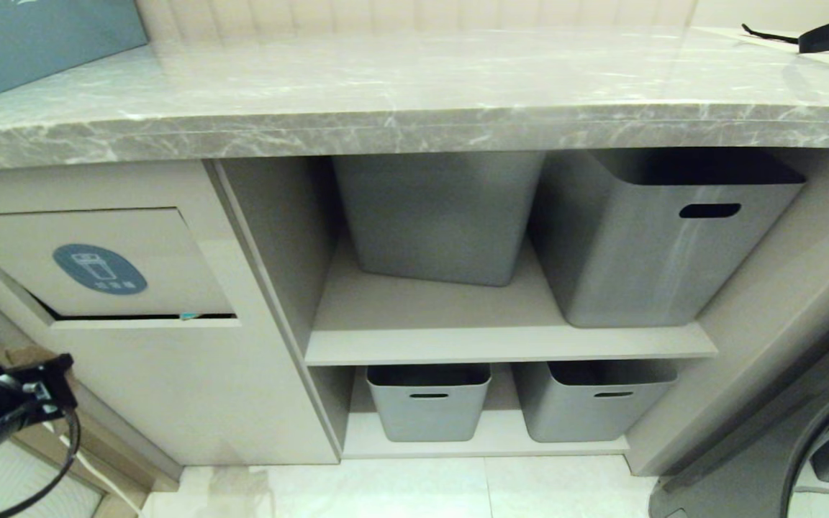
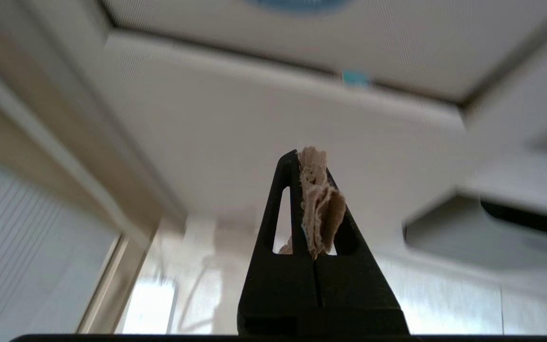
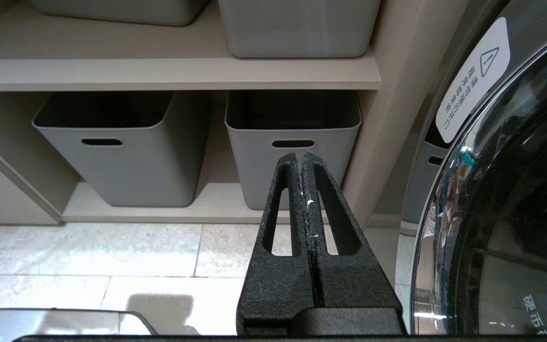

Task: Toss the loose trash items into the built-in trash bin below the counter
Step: Put the garbage in the trash can

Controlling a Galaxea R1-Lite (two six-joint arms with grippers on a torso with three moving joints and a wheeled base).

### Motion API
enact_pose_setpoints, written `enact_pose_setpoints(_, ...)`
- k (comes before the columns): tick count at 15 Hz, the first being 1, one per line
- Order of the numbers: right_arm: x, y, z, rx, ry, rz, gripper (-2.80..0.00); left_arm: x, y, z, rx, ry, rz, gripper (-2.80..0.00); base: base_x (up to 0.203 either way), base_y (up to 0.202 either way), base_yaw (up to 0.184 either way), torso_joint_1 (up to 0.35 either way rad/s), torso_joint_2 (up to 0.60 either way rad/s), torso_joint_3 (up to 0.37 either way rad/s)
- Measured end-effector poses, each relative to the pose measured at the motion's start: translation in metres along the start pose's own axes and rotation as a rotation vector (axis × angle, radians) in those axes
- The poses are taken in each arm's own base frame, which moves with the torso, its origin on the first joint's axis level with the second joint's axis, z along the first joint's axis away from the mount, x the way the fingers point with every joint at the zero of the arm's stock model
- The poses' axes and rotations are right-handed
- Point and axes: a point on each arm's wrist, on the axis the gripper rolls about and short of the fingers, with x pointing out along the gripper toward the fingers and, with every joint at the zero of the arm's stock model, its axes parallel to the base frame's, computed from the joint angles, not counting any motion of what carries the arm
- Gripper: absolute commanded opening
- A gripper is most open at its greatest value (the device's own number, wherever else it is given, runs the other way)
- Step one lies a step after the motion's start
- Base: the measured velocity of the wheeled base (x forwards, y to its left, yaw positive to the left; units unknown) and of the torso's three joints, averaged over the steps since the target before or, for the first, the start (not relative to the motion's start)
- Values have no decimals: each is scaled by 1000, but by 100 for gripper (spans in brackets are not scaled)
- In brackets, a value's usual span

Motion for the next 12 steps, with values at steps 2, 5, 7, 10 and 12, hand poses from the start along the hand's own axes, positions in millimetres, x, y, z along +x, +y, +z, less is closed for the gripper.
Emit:
enact_pose_setpoints(2,0,0,0,0,0,0,-280,30,8,0,-12,-88,-47,-280,0,0,0,0,0,0)
enact_pose_setpoints(5,0,0,0,0,0,0,-280,50,25,3,11,-216,-195,-280,0,0,0,0,0,0)
enact_pose_setpoints(7,0,0,0,0,1,0,-280,58,30,1,22,-243,-221,-280,0,0,0,0,0,0)
enact_pose_setpoints(10,0,0,0,0,0,0,-280,71,33,-3,43,-284,-267,-280,0,0,0,0,0,0)
enact_pose_setpoints(12,0,0,0,0,0,0,-280,78,38,-12,30,-248,-258,-280,0,0,0,0,0,0)
